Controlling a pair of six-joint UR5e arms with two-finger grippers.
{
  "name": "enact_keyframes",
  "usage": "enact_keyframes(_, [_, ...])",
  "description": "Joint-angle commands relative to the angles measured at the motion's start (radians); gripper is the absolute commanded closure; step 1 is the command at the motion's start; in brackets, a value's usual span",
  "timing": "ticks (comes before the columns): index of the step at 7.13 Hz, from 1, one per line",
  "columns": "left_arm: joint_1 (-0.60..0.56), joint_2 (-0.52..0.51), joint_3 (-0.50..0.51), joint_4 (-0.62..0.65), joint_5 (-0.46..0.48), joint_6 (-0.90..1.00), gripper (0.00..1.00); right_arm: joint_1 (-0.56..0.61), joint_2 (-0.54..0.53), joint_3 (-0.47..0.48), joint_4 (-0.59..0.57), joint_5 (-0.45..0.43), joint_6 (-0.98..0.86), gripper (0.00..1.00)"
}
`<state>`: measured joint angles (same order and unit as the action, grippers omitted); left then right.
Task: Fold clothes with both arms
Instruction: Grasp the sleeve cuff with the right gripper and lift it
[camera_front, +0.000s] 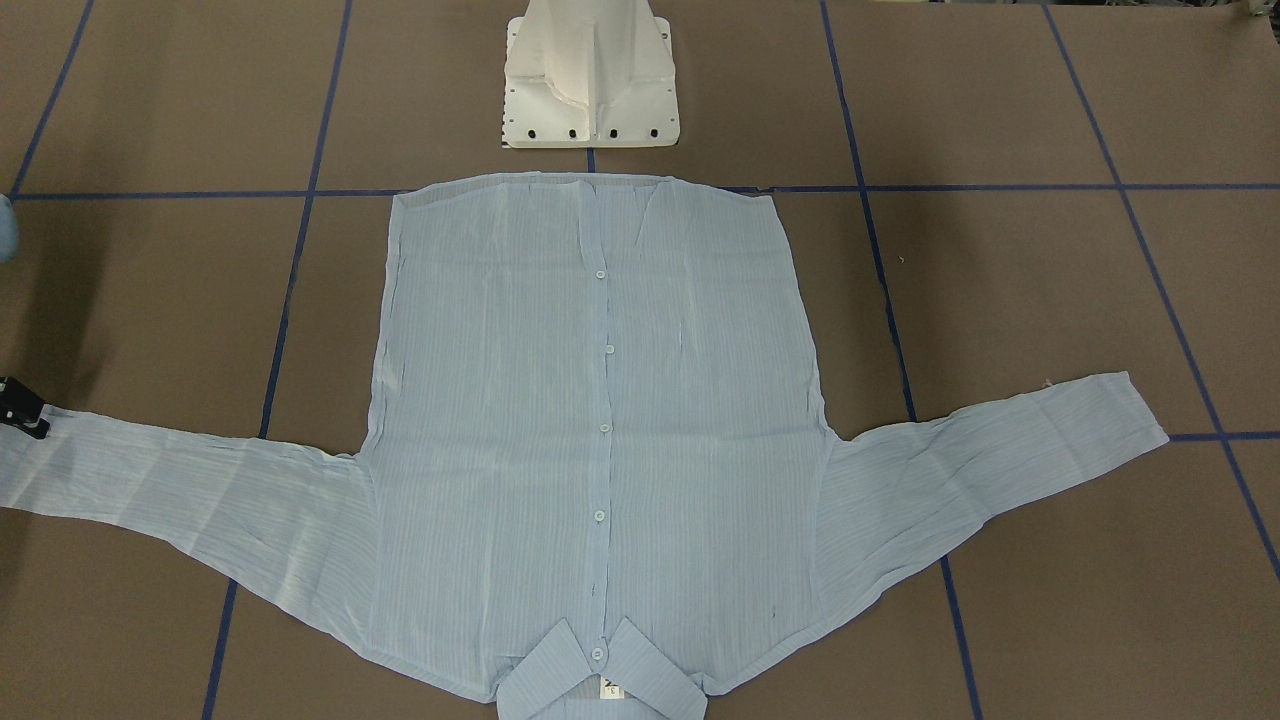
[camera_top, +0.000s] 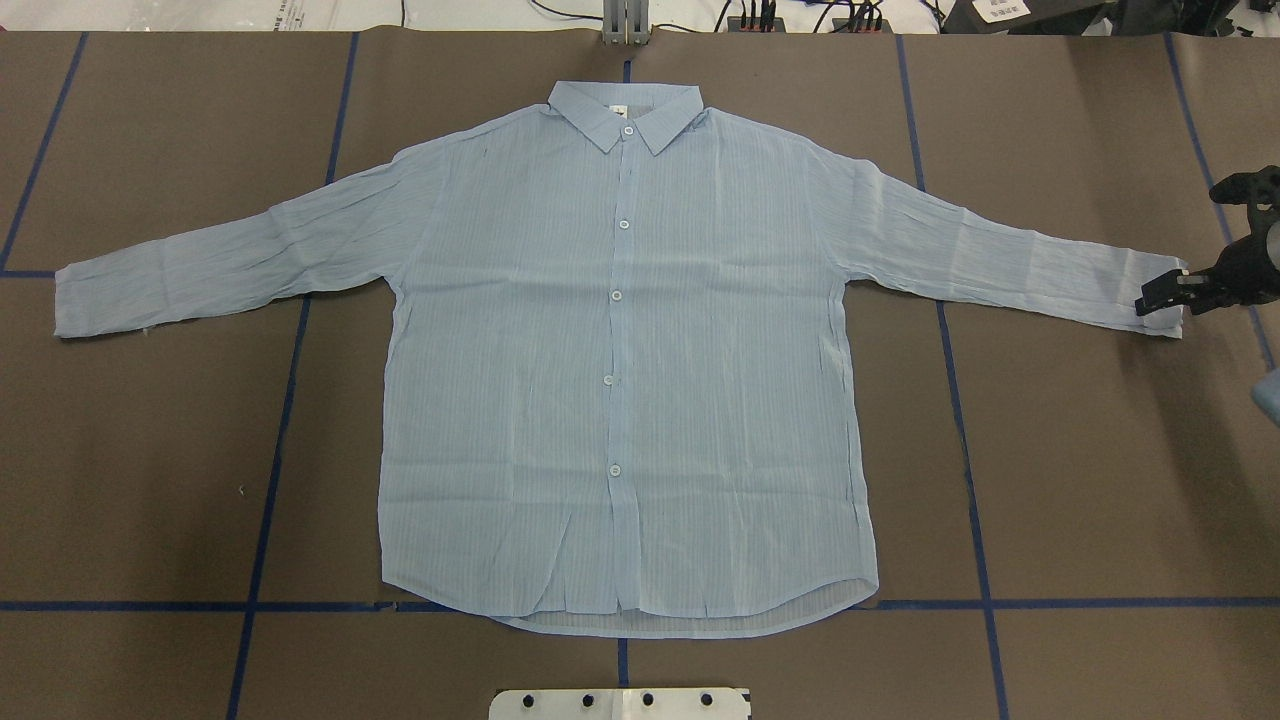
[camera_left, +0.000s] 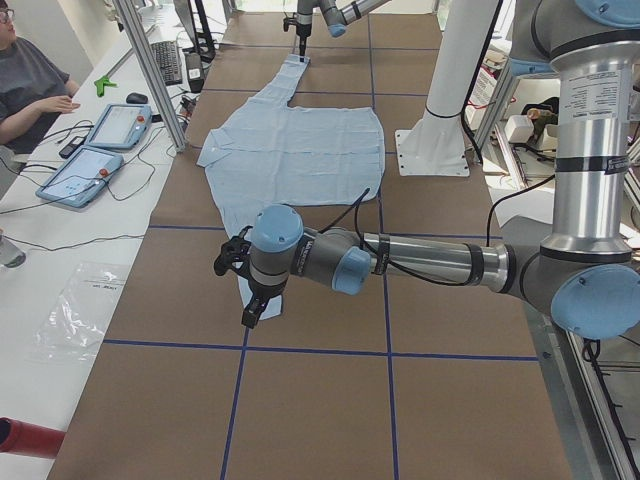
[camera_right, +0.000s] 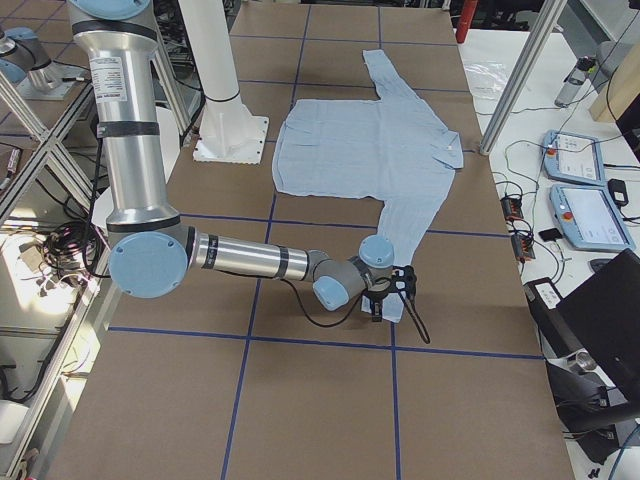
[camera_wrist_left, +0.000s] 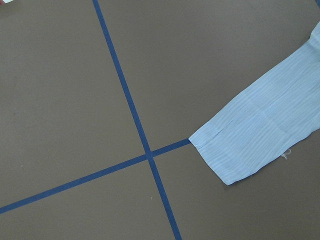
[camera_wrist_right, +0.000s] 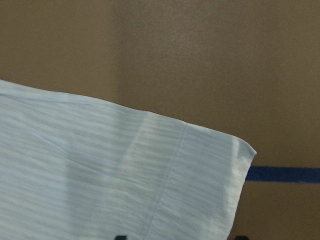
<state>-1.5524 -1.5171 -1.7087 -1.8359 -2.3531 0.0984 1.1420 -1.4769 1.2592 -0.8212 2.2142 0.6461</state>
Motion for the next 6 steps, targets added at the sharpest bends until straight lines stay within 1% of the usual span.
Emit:
enact_keyframes(1, [0.0,0.0,0.001,0.0,0.0,0.001,0.0,-0.002,-0.002,0.011,0.0,0.007,0.012,1.0])
enact_keyframes(4, [0.0,0.002,0.006,0.0,0.0,0.004,0.0,0.002,-0.022,0.101,-0.013,0.01,0.012,1.0])
enact_keyframes(6, [0.0,0.003,0.006,0.0,0.0,0.006,0.0,-0.001,0.016,0.161,-0.018,-0.001,0.013,1.0])
